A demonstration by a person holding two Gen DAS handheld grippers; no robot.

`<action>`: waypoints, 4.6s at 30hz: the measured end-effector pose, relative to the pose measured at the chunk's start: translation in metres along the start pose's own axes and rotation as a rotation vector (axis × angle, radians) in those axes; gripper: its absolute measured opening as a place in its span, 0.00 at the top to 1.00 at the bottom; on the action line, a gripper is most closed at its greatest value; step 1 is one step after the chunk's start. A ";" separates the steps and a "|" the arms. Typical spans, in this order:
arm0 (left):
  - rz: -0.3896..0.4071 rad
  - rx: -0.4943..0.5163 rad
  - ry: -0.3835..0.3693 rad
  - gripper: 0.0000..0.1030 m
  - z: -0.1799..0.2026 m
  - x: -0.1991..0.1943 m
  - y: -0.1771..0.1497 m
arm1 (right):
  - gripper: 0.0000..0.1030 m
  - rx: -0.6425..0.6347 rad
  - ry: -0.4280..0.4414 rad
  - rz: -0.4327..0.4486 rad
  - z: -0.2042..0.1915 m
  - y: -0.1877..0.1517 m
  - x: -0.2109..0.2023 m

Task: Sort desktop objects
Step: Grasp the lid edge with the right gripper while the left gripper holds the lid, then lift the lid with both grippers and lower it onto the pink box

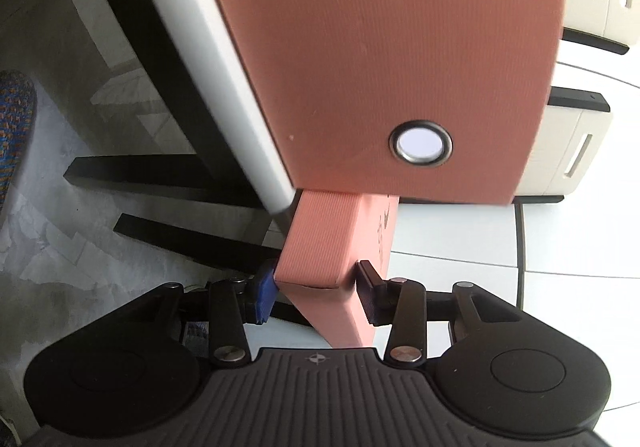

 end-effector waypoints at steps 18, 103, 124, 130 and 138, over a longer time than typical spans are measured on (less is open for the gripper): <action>-0.014 0.074 -0.023 0.27 -0.029 0.007 -0.008 | 0.00 0.088 -0.019 -0.010 0.029 0.000 -0.013; 0.491 0.449 -0.140 0.48 0.128 -0.200 0.124 | 0.44 0.270 0.492 -0.262 -0.105 0.114 0.230; 0.747 0.617 0.187 0.21 0.107 -0.188 0.131 | 0.44 0.350 0.494 -0.304 -0.100 0.033 0.300; 0.812 0.701 0.266 0.20 0.114 -0.183 0.124 | 0.41 0.324 0.425 -0.305 -0.097 0.016 0.292; 0.896 0.734 0.397 0.20 0.115 -0.181 0.128 | 0.25 0.271 0.431 -0.182 -0.097 0.028 0.258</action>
Point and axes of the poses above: each gripper's, at about its wrist camera, not at the fingertips, and x roughly the way its jaws point, z to its right, y to its top, the point moved 6 cm from there along x, roughly the way its jaws point, and after that the axes turned 2 degrees about z, right-handed, at the moved point
